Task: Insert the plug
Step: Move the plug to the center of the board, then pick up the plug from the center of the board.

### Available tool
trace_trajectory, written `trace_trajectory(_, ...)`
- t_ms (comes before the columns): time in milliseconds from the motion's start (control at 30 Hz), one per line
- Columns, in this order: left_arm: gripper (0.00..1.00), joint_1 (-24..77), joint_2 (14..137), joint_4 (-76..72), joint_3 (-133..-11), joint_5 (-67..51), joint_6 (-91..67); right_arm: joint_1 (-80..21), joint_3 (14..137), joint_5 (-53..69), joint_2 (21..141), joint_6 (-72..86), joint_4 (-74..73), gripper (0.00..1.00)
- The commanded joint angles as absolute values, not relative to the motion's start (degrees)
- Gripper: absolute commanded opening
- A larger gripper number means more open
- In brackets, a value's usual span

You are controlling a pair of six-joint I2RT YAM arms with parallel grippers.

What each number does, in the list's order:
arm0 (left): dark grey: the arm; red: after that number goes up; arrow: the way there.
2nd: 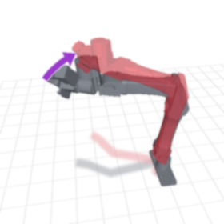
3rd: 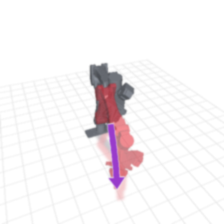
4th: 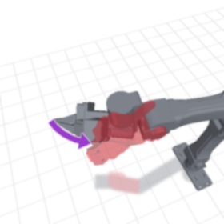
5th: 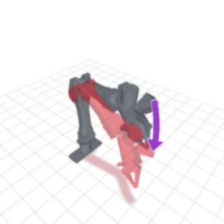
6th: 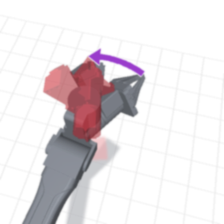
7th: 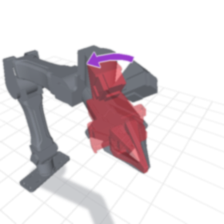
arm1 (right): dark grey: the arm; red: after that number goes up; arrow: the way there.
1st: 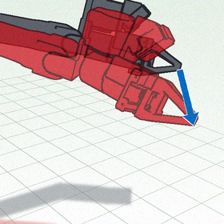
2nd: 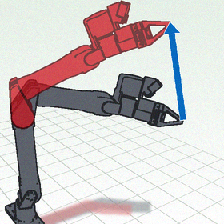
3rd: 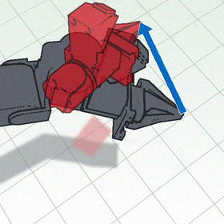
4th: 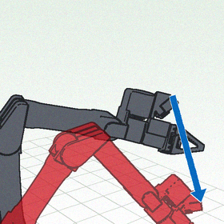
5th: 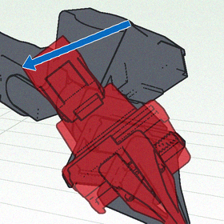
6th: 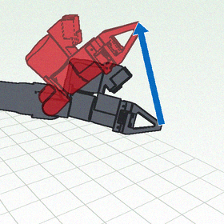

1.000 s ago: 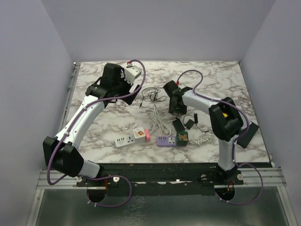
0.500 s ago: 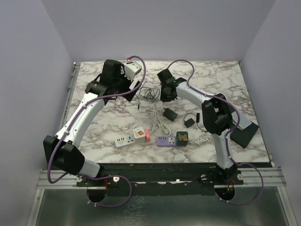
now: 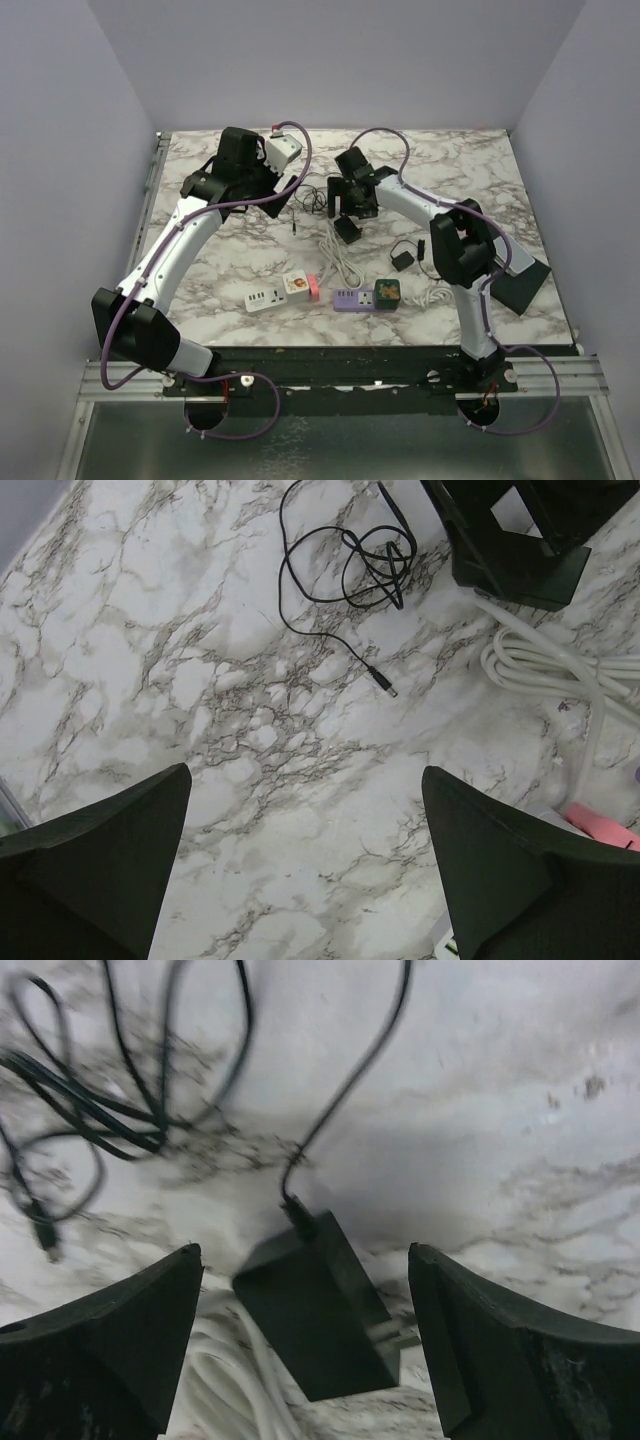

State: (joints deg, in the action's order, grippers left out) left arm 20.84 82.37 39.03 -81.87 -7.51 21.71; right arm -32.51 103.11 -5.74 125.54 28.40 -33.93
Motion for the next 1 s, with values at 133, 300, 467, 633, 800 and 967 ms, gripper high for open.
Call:
trace_trajectory(133, 0.99, 20.58, 83.50, 39.77, -83.79, -7.64, 23.41, -32.36, 87.81, -6.98, 115.34, 26.05, -29.02, 0.90)
trace_trajectory(300, 0.99, 20.57, 84.01, 39.77, -83.98, -7.59, 23.93, -33.41, 89.83, -9.04, 117.36, 23.09, -29.28, 0.89)
trace_trajectory(467, 0.99, 20.57, 84.22, 39.77, -84.70, -7.82, 23.64, -35.58, 92.21, -13.01, 118.62, 21.91, -31.33, 0.80)
trace_trajectory(633, 0.99, 20.57, 84.03, 39.88, -85.45, -7.42, 24.26, -36.01, 90.87, -13.57, 119.08, 21.20, -30.59, 0.73)
trace_trajectory(800, 0.99, 20.58, 84.26, 39.90, -86.25, -8.39, 24.03, -36.54, 90.50, -12.41, 119.67, 20.42, -30.54, 0.64)
trace_trajectory(967, 0.99, 20.57, 83.06, 39.79, -86.34, -10.27, 22.24, -36.74, 90.28, -12.46, 121.25, 20.36, -32.82, 0.62)
